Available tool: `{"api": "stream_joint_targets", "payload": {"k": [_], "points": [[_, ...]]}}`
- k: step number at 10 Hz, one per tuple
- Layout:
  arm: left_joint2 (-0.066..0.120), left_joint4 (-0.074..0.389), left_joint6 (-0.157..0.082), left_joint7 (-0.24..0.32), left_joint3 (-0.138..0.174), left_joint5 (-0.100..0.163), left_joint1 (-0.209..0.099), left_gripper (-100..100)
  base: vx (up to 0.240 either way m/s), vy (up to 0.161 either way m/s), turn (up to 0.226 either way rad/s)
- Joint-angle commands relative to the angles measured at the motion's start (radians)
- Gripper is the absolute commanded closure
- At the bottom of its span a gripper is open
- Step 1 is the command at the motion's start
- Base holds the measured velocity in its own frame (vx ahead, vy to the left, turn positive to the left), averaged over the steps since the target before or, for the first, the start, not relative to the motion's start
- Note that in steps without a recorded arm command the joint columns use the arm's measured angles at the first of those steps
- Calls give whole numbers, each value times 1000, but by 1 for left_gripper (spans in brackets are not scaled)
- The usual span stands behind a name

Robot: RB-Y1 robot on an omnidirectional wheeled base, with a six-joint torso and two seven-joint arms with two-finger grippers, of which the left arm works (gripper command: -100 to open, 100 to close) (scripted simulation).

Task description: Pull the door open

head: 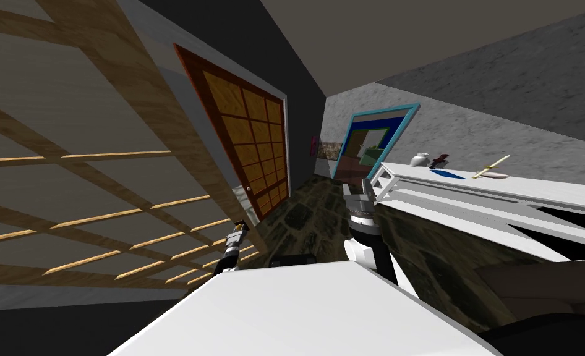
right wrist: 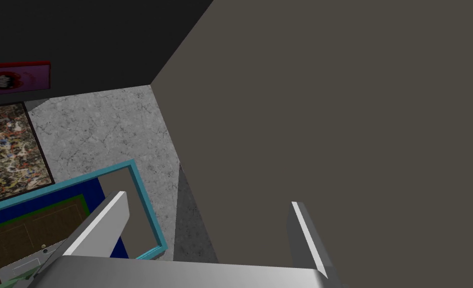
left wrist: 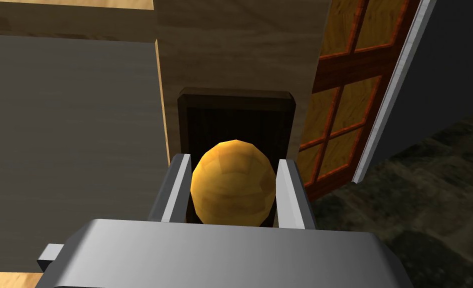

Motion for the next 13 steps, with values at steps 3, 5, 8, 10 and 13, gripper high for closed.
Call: {"api": "stream_joint_targets", "payload": {"k": [3,5,8,10,13], "points": [[22,-6,-18,31,-32,-15,17,100,-163,24,-82],[46,-13,-38,61,-62,-28,32,100,-239,15,-106],[76,-22,-62,99,-99,-45,51,100,-225,24,-86],[78,-22,-61,101,-102,-47,51,100,-175,11,-50],[103,-20,-98,135,-136,-64,73,100,-173,31,-107]]}}
